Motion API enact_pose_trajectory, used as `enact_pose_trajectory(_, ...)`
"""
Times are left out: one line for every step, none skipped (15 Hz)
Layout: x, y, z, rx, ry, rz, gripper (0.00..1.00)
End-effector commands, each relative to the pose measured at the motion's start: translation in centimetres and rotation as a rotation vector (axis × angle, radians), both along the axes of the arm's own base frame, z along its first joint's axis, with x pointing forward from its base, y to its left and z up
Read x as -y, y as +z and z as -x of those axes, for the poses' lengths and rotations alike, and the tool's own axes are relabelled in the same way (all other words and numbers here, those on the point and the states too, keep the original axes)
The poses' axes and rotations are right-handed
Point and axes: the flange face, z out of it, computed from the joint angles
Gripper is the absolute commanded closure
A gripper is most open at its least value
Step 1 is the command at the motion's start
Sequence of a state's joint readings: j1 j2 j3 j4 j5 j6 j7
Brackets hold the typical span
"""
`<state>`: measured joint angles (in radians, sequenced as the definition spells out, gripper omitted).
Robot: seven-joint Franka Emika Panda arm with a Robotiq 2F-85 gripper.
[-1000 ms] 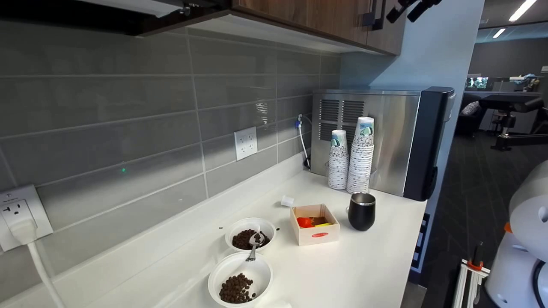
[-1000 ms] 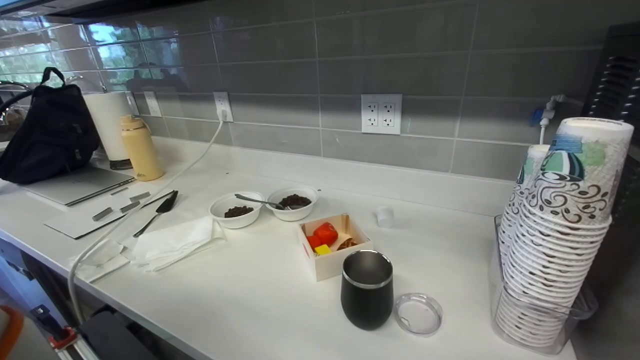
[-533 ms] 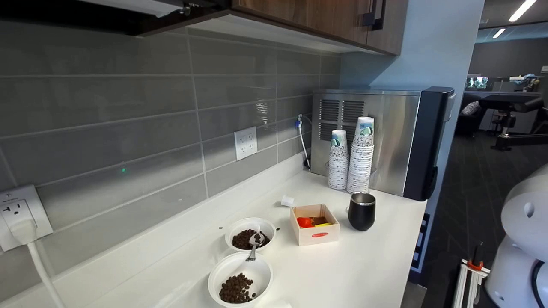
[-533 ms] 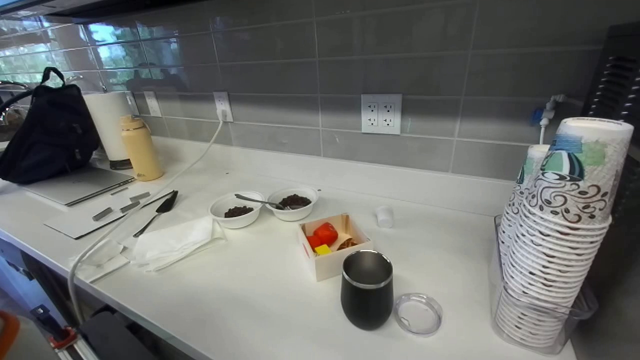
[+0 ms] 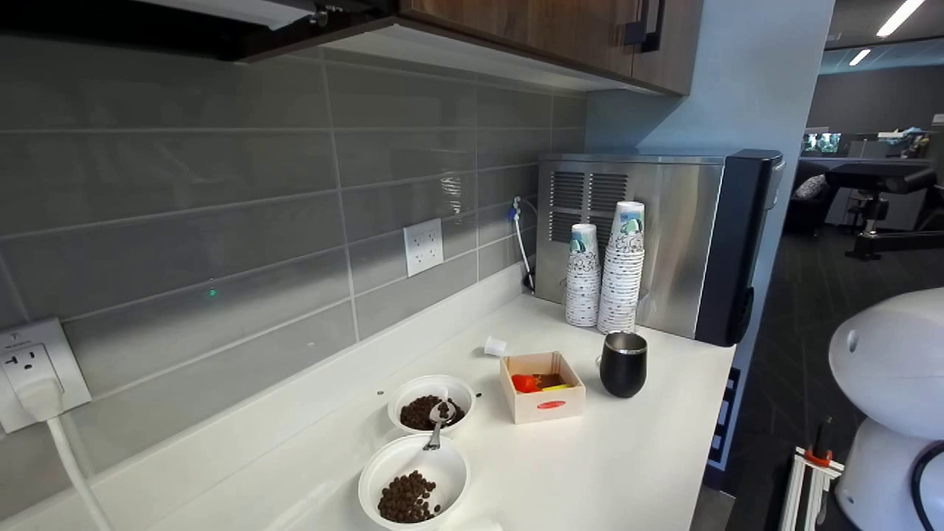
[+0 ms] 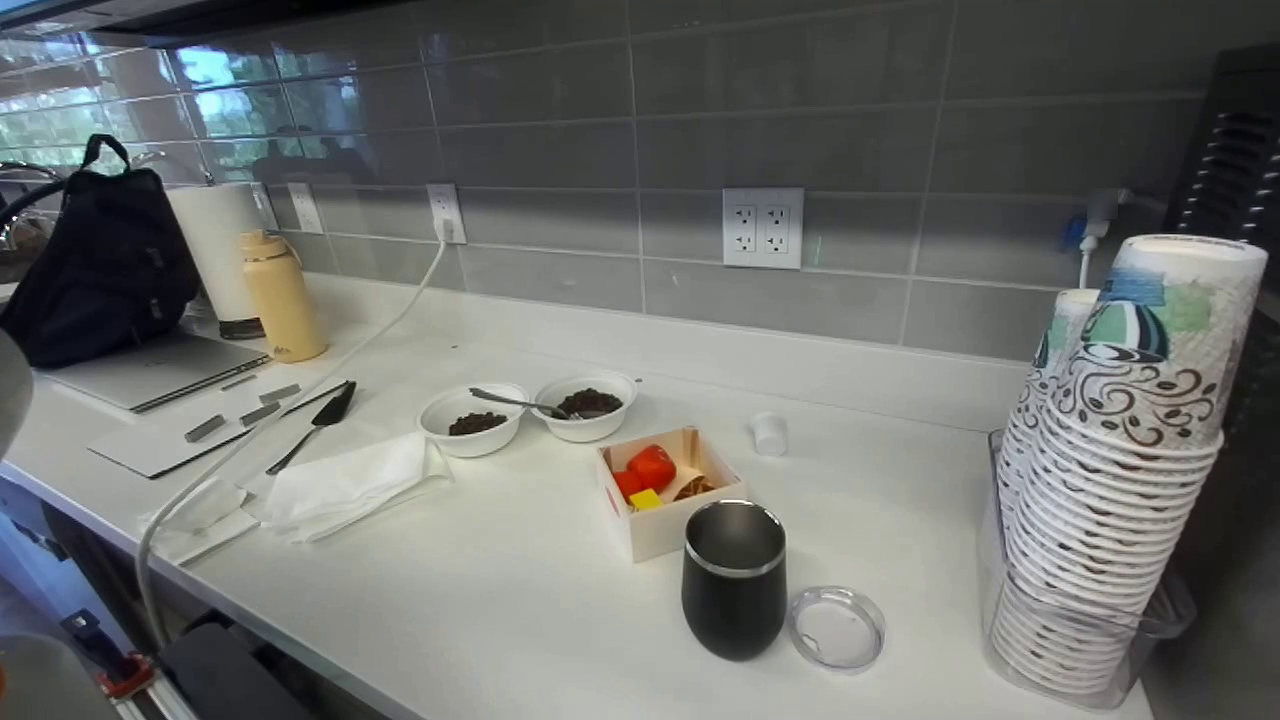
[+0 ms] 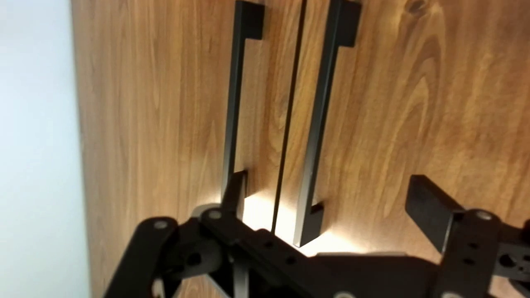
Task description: Open the left door of the cabinet above the black thermos then close it.
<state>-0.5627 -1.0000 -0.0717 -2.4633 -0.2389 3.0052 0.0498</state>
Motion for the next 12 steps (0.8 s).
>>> enact_pose_trajectory(1.5, -0.8, -1.8, 0.039, -0.083, 0.043, 0.0)
enact_pose_trajectory(1.8, -1.1, -2.4, 0.037, -0.09, 0.048, 0.0)
enact_pose_trajectory(2.1, -1.3, -3.2, 0.029, -0.093, 0.044, 0.0)
enact_pose_trajectory(2.3, -1.6, -3.9, 0.022, -0.096, 0.038, 0.0)
enact_pose_trajectory(2.5, -1.9, -4.6, 0.012, -0.09, 0.028, 0.0)
enact_pose_trajectory(2.8, -2.3, -5.3, 0.002, -0.087, 0.013, 0.0)
enact_pose_trajectory(3.0, -2.6, -6.0, -0.009, -0.08, -0.006, 0.0)
enact_pose_trajectory(3.3, -2.9, -6.7, -0.017, -0.073, -0.027, 0.0)
enact_pose_trajectory(3.6, -3.2, -7.3, -0.02, -0.068, -0.043, 0.0)
enact_pose_trajectory(4.0, -3.3, -7.9, -0.024, -0.063, -0.061, 0.0)
enact_pose_trajectory(4.3, -3.5, -8.4, -0.025, -0.063, -0.07, 0.0)
enact_pose_trajectory(4.7, -3.5, -8.9, -0.022, -0.06, -0.082, 0.0)
